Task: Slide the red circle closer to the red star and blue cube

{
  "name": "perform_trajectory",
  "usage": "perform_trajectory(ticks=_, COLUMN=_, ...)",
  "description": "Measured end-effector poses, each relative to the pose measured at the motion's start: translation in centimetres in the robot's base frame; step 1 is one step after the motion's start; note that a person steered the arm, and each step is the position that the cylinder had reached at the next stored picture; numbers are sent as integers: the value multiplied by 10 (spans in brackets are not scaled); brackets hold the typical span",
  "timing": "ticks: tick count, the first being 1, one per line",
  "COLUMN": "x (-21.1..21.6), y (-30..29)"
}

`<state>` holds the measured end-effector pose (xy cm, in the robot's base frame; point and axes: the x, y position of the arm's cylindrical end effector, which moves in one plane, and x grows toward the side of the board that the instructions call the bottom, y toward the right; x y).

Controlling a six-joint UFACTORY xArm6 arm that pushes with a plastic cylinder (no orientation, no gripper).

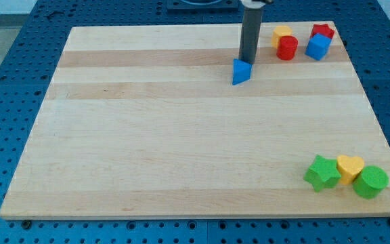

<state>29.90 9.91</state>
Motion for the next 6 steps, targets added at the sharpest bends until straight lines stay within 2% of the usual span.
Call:
perform_trajectory(ticks=1, x=-12, y=12)
perform_trajectory(ticks=6, x=-13, y=74)
